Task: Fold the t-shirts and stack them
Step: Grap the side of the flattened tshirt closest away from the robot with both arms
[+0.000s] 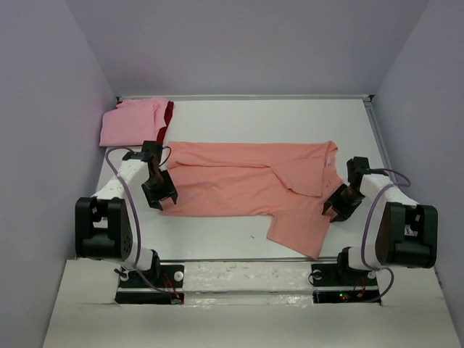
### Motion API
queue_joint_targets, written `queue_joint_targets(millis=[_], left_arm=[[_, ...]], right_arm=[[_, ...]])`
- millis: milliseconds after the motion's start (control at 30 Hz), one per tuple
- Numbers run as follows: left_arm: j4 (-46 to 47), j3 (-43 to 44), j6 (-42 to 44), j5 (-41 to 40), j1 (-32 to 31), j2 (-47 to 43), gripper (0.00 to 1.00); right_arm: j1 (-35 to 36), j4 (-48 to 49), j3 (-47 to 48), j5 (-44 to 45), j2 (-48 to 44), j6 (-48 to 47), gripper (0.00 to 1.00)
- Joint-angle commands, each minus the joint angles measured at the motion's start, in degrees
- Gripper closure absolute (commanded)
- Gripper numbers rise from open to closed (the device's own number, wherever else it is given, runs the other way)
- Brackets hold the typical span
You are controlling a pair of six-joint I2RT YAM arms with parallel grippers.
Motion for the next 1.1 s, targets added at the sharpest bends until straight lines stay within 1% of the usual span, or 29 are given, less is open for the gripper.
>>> queue_joint_targets(millis=[0,267,433,467,667,700,733,767,800,867,900,933,1000,1033,1067], left_arm=[[-0.1,-1.0,0.9,-1.1,0.7,0.1,0.41],[0.1,-2.8,0.2,-2.5,0.9,0.7,0.41],[0.1,-2.0,-0.3,-3.4,0.9,2.1,0.43],[0.1,-1.8,-0.5,-5.7,1.0,2.0,0.43],[1.2,-1.7,-1.6,-6.8,1.3,1.7,0.43],[1.5,-1.8,-1.9,-6.5,1.3,2.3,0.46],[2.0,-2.0,-1.9,-6.4,1.4,2.5,0.56],[2.4,-2.0,-2.0,-5.6,1.4,2.8,0.75],[2.9,-2.3,-2.2,-5.1,1.4,3.0,1.00],[4.0,-2.4,-2.4,-4.3,1.4,4.1,1.00],[4.3,-2.3,-2.5,-4.3,1.4,4.4,1.00],[4.5,-2.3,-2.5,-4.3,1.4,5.0,1.00],[4.9,-2.1,-2.5,-4.3,1.4,5.4,1.00],[5.0,-2.0,-2.4,-4.3,1.4,5.9,1.00],[5.1,-2.0,-2.5,-4.3,1.4,6.0,1.00]], right_arm=[[-0.3,0.5,-0.6,0.3,-0.3,0.3,0.53],[-0.3,0.6,-0.6,-0.2,-0.4,0.0,0.53],[-0.3,0.7,-0.6,-0.5,-0.4,0.0,0.53],[-0.3,0.6,-0.6,-0.5,-0.3,-0.1,0.53],[-0.3,0.8,-0.6,-0.9,-0.3,-0.3,0.53],[-0.3,0.9,-0.6,-0.9,-0.3,-0.3,0.53],[-0.3,0.9,-0.5,-1.0,-0.4,-0.2,0.53],[-0.3,0.9,-0.5,-1.0,-0.3,-0.3,0.54],[-0.3,0.9,-0.5,-1.1,-0.3,-0.2,0.55],[-0.3,1.0,-0.5,-1.2,-0.2,-0.3,0.59],[-0.3,1.0,-0.5,-1.2,-0.2,-0.3,0.72],[-0.3,1.2,-0.5,-1.3,0.0,-0.2,0.79],[-0.3,1.2,-0.5,-1.6,0.1,-0.2,0.91],[-0.3,1.1,-0.4,-1.6,0.5,-0.2,0.93],[-0.3,1.2,-0.3,-1.6,0.6,-0.2,1.00]])
